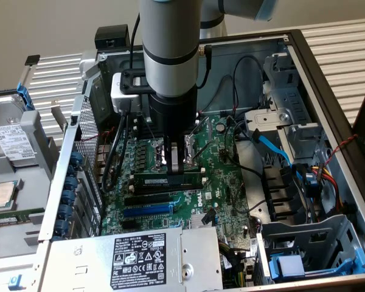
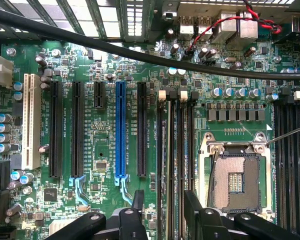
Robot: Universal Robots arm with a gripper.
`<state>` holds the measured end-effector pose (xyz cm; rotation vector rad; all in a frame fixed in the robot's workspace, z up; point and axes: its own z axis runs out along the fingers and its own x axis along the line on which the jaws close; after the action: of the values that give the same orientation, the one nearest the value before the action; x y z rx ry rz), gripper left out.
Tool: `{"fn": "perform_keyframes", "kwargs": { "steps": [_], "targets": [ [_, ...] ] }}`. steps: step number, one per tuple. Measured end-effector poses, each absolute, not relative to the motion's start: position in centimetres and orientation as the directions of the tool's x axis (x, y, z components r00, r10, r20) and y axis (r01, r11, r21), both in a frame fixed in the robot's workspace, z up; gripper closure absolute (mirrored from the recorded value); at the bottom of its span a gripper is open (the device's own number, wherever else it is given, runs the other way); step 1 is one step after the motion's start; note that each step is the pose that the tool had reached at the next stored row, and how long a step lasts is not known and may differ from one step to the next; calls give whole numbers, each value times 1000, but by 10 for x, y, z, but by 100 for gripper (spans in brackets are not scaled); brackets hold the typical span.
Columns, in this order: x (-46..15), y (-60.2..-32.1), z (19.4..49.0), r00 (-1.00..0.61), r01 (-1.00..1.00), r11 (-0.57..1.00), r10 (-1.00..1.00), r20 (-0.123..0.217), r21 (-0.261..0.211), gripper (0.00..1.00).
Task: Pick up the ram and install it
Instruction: 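Insert the ram into the slot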
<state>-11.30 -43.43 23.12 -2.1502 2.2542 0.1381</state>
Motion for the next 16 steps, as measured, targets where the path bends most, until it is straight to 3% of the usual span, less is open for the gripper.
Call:
{"fn": "perform_keyframes", "kwargs": {
  "steps": [4, 7, 8, 10, 16],
  "targets": [
    [-113, -434, 231, -49, -998, 45, -996, -78, 48, 58],
    [-113, -434, 231, -49, -998, 45, -996, -78, 48, 76],
    [-113, -434, 231, -49, -998, 45, -996, -78, 48, 76],
    [-113, -434, 231, -49, -998, 45, -996, -78, 48, 88],
    [-113, -434, 231, -49, -998, 45, -996, -78, 48, 89]
  ]
}}
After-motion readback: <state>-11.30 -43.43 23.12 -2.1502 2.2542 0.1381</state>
